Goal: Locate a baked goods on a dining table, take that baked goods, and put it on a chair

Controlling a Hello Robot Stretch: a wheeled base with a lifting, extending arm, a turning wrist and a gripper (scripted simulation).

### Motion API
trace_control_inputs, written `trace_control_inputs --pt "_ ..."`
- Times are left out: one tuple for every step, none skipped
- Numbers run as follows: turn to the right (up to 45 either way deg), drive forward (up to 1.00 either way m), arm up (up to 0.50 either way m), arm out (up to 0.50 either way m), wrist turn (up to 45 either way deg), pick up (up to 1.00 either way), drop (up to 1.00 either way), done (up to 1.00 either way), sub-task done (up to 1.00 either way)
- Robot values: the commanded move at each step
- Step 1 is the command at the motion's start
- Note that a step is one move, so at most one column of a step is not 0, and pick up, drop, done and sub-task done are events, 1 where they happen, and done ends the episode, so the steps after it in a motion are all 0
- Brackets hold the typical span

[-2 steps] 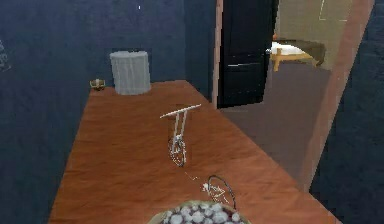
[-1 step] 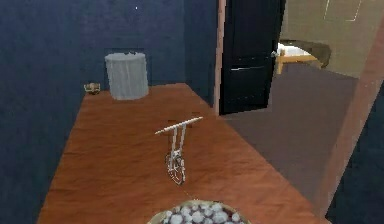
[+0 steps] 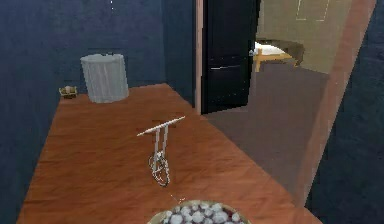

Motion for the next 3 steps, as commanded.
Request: trace_control_inputs --pt "3.0 0.00 0.00 0.00 0.0 0.00 0.00 0.00 0.00" --pt "0.0 0.40 0.00 0.00 0.0 0.00 0.00 0.00 0.00" --pt "45.0 0.00 0.00 0.00 0.0 0.00 0.00 0.00 0.00"
